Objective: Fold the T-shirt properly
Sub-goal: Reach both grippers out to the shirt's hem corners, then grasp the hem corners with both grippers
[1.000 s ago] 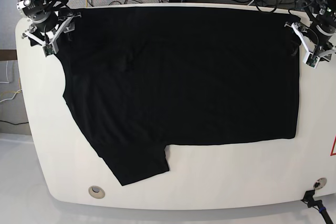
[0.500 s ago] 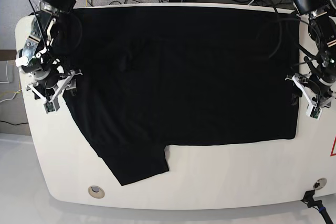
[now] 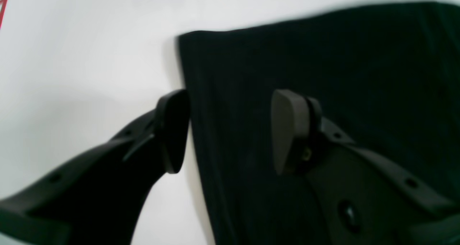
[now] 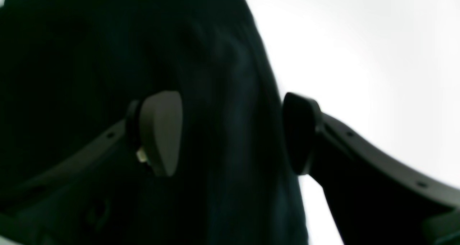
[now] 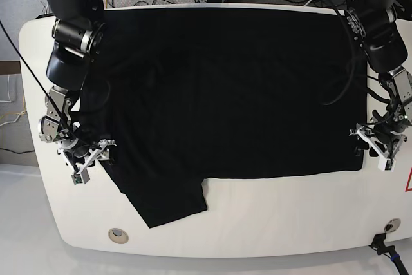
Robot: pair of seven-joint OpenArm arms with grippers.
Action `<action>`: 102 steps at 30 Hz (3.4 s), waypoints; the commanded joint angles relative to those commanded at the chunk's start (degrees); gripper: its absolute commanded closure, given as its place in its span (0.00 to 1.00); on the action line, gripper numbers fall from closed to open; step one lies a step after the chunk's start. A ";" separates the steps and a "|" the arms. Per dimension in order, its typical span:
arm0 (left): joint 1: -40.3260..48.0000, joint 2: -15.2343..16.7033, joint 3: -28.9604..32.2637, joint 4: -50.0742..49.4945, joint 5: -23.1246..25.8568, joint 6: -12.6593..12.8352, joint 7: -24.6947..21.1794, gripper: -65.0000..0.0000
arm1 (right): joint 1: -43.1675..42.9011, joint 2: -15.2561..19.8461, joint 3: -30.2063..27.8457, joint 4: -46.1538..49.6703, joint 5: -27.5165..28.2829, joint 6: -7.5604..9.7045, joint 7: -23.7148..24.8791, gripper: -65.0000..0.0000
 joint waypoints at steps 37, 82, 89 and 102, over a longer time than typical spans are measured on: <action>-3.43 -5.45 5.19 -10.37 -0.44 0.66 -6.24 0.48 | -0.70 -1.58 0.00 -11.16 -0.09 -5.93 7.74 0.91; -4.84 0.18 5.27 -16.44 -0.44 6.73 -11.34 1.00 | -3.08 -1.67 0.00 -7.65 0.44 -5.49 7.74 1.00; -4.84 -0.97 1.76 -16.35 -5.36 6.46 -11.25 1.00 | -4.84 -2.37 0.35 5.19 0.62 -5.41 -0.62 1.00; 10.64 -3.43 1.67 8.00 -15.65 0.66 2.20 1.00 | -18.81 -2.81 0.35 37.89 7.47 -5.32 -22.95 1.00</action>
